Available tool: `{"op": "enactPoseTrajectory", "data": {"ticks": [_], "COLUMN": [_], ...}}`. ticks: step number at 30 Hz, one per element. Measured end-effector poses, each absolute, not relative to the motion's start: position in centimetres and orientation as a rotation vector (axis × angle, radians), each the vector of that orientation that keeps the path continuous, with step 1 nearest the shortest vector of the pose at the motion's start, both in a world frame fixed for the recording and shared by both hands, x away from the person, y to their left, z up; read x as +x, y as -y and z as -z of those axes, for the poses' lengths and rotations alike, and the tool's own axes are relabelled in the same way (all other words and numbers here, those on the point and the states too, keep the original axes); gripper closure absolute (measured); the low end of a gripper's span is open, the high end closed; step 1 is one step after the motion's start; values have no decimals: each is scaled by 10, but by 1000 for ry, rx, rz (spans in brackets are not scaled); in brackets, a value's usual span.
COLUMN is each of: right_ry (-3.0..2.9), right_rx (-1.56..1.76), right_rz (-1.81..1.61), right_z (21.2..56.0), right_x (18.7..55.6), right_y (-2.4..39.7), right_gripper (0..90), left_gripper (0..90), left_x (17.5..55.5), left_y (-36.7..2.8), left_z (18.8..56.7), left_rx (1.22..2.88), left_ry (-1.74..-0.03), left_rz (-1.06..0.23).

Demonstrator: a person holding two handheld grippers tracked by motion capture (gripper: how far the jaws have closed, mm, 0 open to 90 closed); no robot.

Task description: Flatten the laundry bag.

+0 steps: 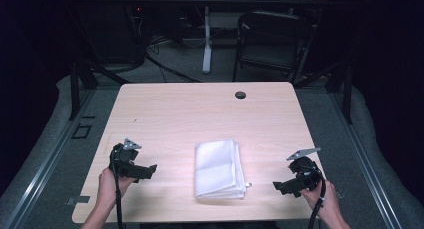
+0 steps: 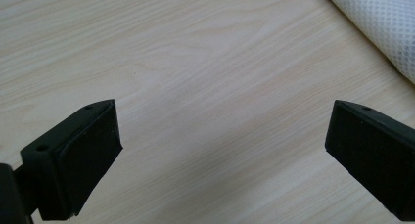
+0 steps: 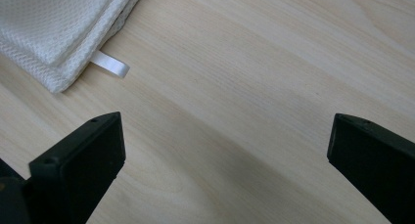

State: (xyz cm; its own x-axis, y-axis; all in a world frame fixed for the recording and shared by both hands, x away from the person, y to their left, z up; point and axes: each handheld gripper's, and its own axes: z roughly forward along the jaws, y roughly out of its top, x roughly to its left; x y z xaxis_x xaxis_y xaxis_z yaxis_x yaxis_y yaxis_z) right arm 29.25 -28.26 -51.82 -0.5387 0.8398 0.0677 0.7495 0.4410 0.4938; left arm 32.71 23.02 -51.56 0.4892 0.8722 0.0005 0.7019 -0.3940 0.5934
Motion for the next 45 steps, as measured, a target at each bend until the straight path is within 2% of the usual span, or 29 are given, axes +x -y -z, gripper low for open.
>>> {"op": "enactPoseTrajectory", "data": {"ticks": [12, 28, 45], "right_ry": [-2523, -2551, -2569], "right_rx": [1371, 1362, 1365], "right_rz": [-717, -745, -754], "right_z": [516, 516, 515], "right_x": [289, 286, 286], "right_y": [272, 262, 259], "right_gripper": [7, 19, 30], "left_gripper": [0, 0, 21], "left_x": [321, 307, 301], "left_y": [-207, -137, -82], "left_z": [507, 498, 504], "left_rx": [2242, 2331, 2399], "left_ry": [-1189, -935, -743], "left_rz": [-411, -383, -342]}}
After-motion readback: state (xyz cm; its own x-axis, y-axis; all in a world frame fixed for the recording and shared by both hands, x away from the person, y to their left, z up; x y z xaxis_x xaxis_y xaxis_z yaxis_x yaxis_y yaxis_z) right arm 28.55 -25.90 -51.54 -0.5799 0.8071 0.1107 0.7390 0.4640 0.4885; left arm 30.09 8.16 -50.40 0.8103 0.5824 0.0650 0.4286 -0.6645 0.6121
